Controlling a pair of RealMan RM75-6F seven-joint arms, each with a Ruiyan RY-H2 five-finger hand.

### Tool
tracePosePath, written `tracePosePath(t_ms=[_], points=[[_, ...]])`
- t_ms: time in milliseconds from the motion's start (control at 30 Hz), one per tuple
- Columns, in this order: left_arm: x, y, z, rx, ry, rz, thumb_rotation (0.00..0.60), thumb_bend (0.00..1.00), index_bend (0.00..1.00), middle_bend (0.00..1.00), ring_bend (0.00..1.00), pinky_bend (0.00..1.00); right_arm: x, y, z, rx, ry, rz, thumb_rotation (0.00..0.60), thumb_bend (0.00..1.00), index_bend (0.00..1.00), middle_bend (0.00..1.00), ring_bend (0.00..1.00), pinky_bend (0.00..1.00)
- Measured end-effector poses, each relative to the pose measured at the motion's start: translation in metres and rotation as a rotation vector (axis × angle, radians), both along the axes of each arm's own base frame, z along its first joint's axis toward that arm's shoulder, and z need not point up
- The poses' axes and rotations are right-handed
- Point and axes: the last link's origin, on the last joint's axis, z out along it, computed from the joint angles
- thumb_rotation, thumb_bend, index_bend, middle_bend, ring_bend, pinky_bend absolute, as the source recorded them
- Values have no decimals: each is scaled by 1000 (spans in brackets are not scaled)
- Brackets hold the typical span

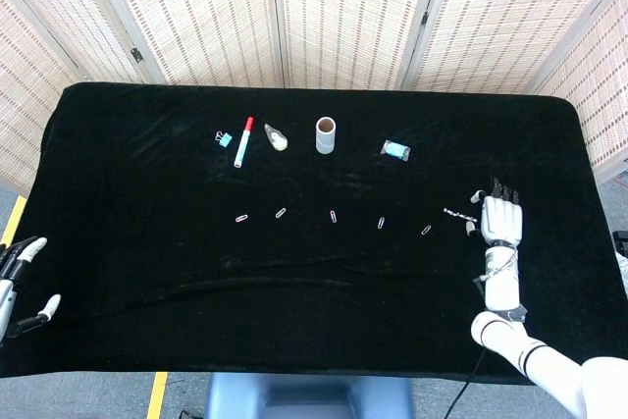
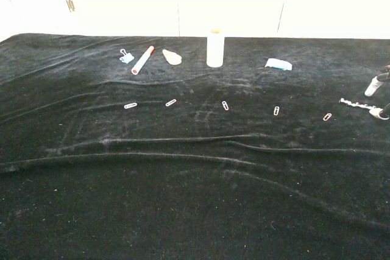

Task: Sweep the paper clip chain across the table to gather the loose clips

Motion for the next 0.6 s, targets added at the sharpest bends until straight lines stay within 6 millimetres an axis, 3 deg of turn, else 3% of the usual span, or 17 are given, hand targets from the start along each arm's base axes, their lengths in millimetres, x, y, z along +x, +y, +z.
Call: tracePosePath(t_ms=[300,600], points=[[-2,3,0,-2,1,14,600,384,0,107,117,68,-8,-18,7,14,-19,-16,600,367,332,0,0,0],[-1,2,1,7,0,12,600,384,0,107,116,68,12,-8,15,119,-34,80,600,367,351,0,1,0]])
